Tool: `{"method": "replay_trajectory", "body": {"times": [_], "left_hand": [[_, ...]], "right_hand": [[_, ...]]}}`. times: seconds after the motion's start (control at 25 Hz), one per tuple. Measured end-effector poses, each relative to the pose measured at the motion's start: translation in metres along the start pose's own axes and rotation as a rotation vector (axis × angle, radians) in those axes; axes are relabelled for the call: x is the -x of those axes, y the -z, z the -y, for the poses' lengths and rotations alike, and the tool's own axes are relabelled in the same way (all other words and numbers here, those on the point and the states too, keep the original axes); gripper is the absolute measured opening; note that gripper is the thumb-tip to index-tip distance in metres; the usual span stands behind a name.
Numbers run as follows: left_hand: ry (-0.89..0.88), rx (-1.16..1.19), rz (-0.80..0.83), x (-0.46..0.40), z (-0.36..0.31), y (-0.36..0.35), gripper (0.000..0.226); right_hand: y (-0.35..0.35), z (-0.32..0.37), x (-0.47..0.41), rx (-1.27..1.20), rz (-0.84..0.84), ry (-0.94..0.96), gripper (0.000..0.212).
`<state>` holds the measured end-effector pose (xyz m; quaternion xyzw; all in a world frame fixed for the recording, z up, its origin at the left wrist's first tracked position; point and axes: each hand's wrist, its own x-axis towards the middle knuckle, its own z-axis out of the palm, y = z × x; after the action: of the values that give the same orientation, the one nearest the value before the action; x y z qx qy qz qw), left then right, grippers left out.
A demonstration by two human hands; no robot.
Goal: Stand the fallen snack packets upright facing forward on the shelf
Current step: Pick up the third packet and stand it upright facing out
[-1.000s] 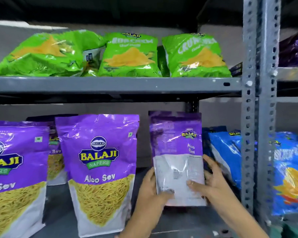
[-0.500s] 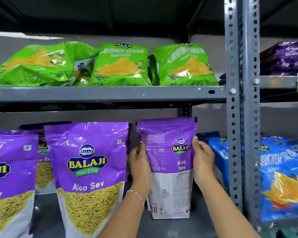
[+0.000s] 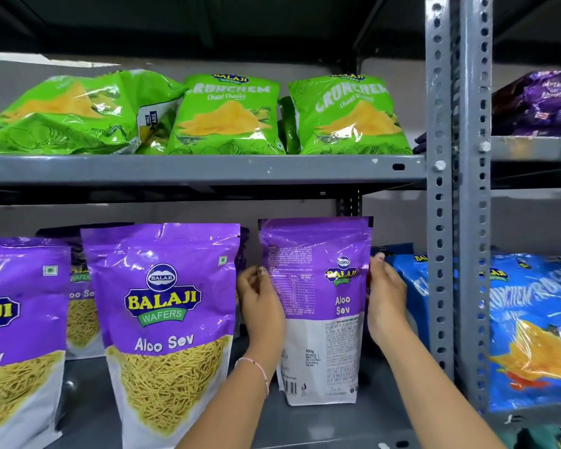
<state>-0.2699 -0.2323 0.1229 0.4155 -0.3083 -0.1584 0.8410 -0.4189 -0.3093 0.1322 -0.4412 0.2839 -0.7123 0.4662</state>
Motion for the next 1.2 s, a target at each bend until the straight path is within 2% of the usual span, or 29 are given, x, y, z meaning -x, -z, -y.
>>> {"method": "replay_trajectory", "body": {"times": [0.08,0.16,0.24,0.32,0.48,0.56,0.6,0.64,0.72,0.76,0.84,0.88,1.0,1.08,1.12,1.2], "left_hand": [[-0.108,-0.099,-0.020,0.035,0.017,0.015,0.031],[-0.212,-0.273,0.005,0.073,0.040,0.035,0.033],[-0.154,-0.376,0.130,0.097,0.054,0.044,0.024],[-0.084,-0.436,0.230,0.101,0.061,0.044,0.036],[-0.026,-0.637,0.308,0.096,0.048,0.037,0.074],[0.014,-0.732,0.357,0.093,0.044,0.037,0.104],[0.034,-0.705,0.362,0.091,0.044,0.037,0.111],[0.060,-0.647,0.352,0.088,0.044,0.037,0.109],[0.128,-0.528,0.313,0.078,0.044,0.036,0.090],[0.168,-0.477,0.318,0.072,0.045,0.036,0.075],[0.207,-0.390,0.292,0.056,0.051,0.036,0.030],[0.223,-0.355,0.258,0.048,0.055,0.038,0.019],[0.248,-0.292,0.161,0.038,0.063,0.039,0.029],[0.203,-0.280,0.127,0.043,0.060,0.034,0.031],[0.187,-0.260,0.149,0.046,0.057,0.032,0.030],[0.181,-0.219,0.233,0.044,0.056,0.030,0.023]], "right_hand": [[0.010,-0.012,0.011,-0.056,0.033,-0.108,0.051],[0.025,-0.039,0.021,-0.039,0.071,-0.257,0.062],[0.037,-0.069,0.029,0.014,0.097,-0.389,0.071],[0.044,-0.081,0.037,0.096,0.112,-0.439,0.074],[0.048,-0.072,0.048,0.122,0.154,-0.403,0.062],[0.050,-0.069,0.054,0.144,0.156,-0.354,0.045],[0.052,-0.068,0.057,0.170,0.158,-0.332,0.033],[0.054,-0.069,0.058,0.203,0.174,-0.315,0.023],[0.057,-0.068,0.062,0.248,0.222,-0.295,0.022],[0.058,-0.068,0.062,0.247,0.235,-0.281,0.029],[0.059,-0.069,0.062,0.257,0.241,-0.219,0.050],[0.060,-0.070,0.060,0.269,0.242,-0.198,0.064],[0.062,-0.072,0.052,0.283,0.278,-0.197,0.115],[0.060,-0.069,0.044,0.225,0.373,-0.248,0.153],[0.057,-0.067,0.041,0.182,0.418,-0.291,0.162],[0.053,-0.069,0.036,0.168,0.472,-0.309,0.158]]}}
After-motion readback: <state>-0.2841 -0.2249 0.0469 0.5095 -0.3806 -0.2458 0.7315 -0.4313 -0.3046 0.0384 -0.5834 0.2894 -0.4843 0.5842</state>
